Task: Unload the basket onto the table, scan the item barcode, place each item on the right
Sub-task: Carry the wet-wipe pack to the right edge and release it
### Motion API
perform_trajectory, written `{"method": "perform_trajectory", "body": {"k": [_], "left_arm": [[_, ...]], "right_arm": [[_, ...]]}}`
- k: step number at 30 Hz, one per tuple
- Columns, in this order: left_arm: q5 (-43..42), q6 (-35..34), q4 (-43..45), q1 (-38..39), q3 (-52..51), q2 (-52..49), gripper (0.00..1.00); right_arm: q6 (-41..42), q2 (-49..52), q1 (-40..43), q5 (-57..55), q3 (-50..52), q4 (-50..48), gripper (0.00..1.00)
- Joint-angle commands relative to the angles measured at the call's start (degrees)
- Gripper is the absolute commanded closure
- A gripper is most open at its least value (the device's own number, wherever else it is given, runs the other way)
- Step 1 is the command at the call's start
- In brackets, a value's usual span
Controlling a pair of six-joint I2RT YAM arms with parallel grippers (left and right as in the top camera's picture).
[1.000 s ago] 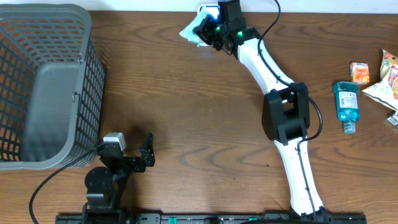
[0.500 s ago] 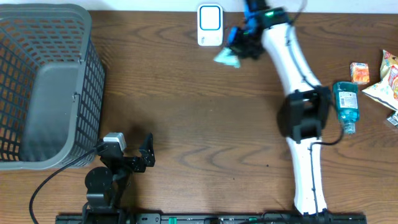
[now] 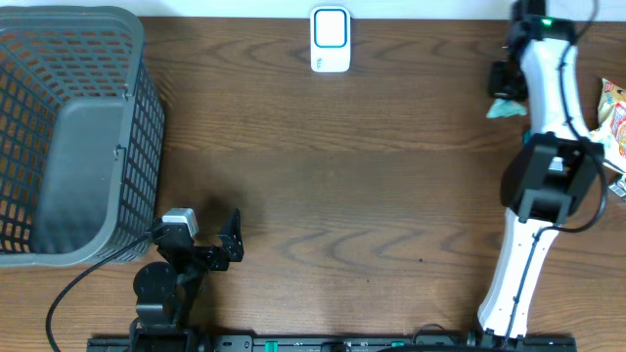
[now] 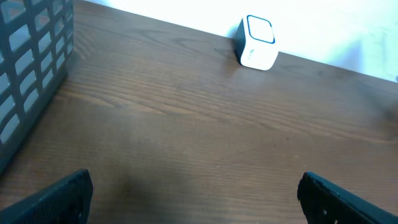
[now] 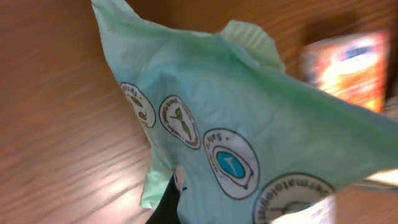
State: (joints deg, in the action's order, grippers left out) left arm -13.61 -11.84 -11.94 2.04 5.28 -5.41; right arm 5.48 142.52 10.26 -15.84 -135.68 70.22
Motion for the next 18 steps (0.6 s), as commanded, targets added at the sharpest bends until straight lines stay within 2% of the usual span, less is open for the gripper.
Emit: {"method": "perform_trajectory", "body": {"k": [1,5,6,8,9,10,11,18], "left_arm": [[-0.28,0.13,-1.05,0.17,-1.11,0.31,0.02],[-0.28,0.13,-1.05,0.17,-1.11,0.31,0.02],[-0.28,0.13,-1.05,0.17,-1.11,0.31,0.02],[-0.28,0.13,-1.05,0.17,-1.11,0.31,0.02],[-0.28,0.15,-1.05,0.17,-1.11,0.31,0.02],[-0.28,0.13,-1.05,0.17,-1.11,0.31,0.02],[-0.28,0.13,-1.05,0.17,-1.11,0.31,0.02],[-0.28,0.13,-1.05,0.17,-1.11,0.31,0.02]], "right_arm": [[-1.68,-0.63,3.34,-2.51,0.00,-2.71,0.99],[2.60,-0.63,7.61,-2.27,0.02,-4.07,0.94],[3.91,-0.63,8.46,-1.20,0.02,-4.09,0.88],[5.20,-0.63,9.57,2.60,0.02,-4.07,0.59],[5.18,-0.63,9.92,4.50,0.00,-4.02,0.49],[5.20,-0.66,10.12,5.84,0.00,-3.96,0.12],[5.22,-0.66,10.16,6.43,-0.02,-3.76,0.01],[9.81,-8.81,9.88,6.40,-0.98,1.70,0.01]]}}
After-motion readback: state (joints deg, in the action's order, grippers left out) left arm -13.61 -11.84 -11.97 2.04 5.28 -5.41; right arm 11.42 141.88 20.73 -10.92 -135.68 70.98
